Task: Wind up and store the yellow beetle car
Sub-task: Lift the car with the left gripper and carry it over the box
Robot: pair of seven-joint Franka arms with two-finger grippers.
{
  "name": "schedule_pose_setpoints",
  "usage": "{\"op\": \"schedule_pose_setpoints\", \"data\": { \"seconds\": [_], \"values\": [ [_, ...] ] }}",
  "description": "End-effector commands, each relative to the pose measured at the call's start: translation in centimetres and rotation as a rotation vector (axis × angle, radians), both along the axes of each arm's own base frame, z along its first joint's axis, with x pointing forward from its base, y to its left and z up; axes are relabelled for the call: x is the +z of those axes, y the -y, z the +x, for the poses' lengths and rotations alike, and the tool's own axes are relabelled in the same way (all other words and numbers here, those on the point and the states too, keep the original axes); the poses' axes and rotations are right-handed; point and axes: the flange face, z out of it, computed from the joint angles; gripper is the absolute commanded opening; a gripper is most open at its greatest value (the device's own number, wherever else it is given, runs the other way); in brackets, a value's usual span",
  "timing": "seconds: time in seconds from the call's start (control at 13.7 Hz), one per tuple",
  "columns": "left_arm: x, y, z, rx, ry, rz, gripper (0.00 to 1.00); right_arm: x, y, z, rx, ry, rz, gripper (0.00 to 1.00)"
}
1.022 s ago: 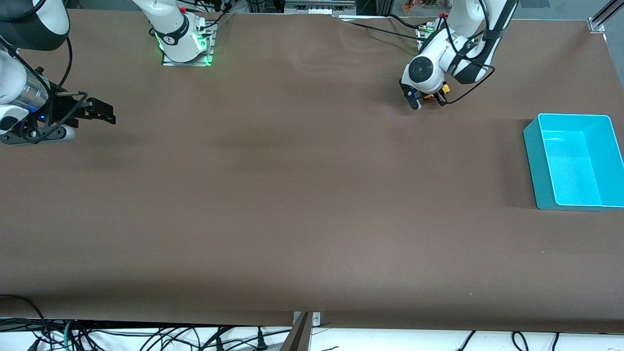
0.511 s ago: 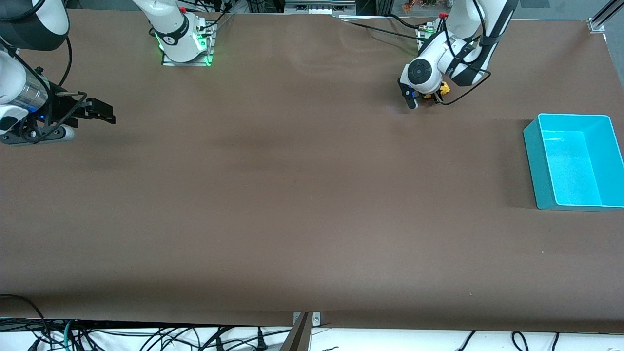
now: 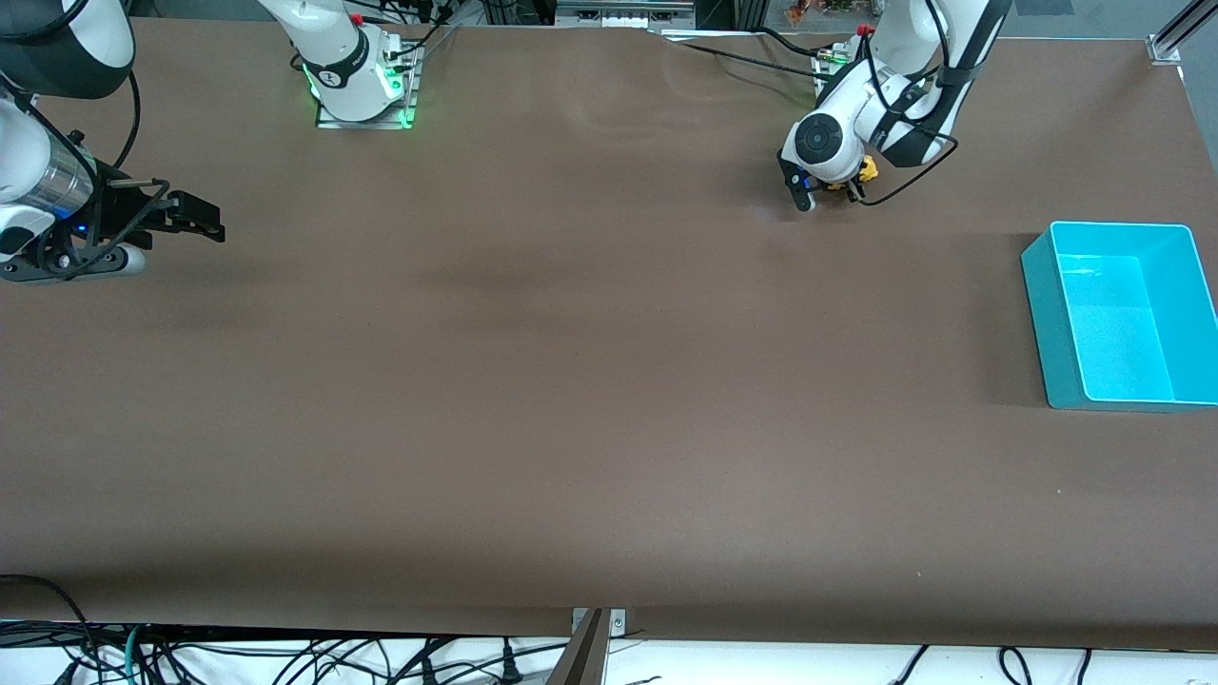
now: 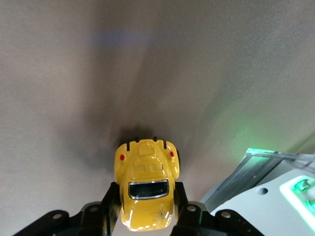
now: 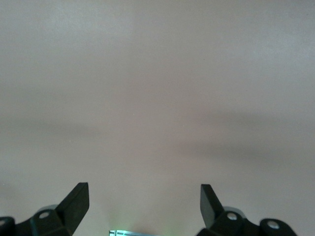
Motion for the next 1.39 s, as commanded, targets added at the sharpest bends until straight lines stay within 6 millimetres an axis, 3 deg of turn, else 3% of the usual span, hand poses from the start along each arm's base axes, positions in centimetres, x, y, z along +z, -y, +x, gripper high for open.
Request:
{"op": "schedule_pose_setpoints", "data": {
  "seconds": [0.0, 0.15, 0.37, 0.51, 0.73, 0.88, 1.02, 1.17, 1.24, 1.31],
  "values": [
    [4.1, -0.7, 1.8, -0.044, 0.03, 0.018, 0.1, 2.2, 0.3, 0.6, -0.004, 0.02, 0.002, 1.0],
    [7.1, 0.2, 4.6, -0.027, 0.056, 0.041, 0.1, 1.9, 0.1, 0.6, 0.003, 0.006, 0.002, 1.0],
    [12.0, 0.8, 10.4, 0.003, 0.096, 0.019, 0.1, 1.9, -0.1, 0.6, -0.002, 0.006, 0.004, 1.0],
    [15.1, -0.6, 15.1, 0.012, 0.126, -0.035, 0.1, 1.9, -0.1, 0.6, 0.001, 0.006, 0.006, 1.0],
    [18.3, -7.0, 23.0, -0.04, 0.141, -0.059, 0.12, 1.9, -0.1, 0.6, 0.002, 0.006, 0.006, 1.0],
    [19.6, -12.0, 26.6, -0.112, 0.115, -0.072, 0.13, 1.9, -0.1, 0.6, 0.002, 0.006, 0.006, 1.0],
    [20.8, -16.9, 28.7, -0.179, 0.094, -0.036, 0.13, 1.9, -0.1, 0.6, 0.001, 0.006, 0.006, 1.0],
    [21.8, -21.6, 29.6, -0.262, 0.062, 0.058, 0.13, 2.0, -0.1, 0.8, 0.004, 0.009, 0.007, 1.0],
    [22.0, -23.9, 29.6, -0.279, 0.058, 0.092, 0.12, 1.9, -0.1, 0.9, 0.004, 0.006, 0.007, 1.0],
    [20.6, -25.4, 29.7, -0.294, 0.046, 0.091, 0.13, 1.9, -0.1, 0.9, 0.002, 0.008, 0.007, 1.0]
  ]
}}
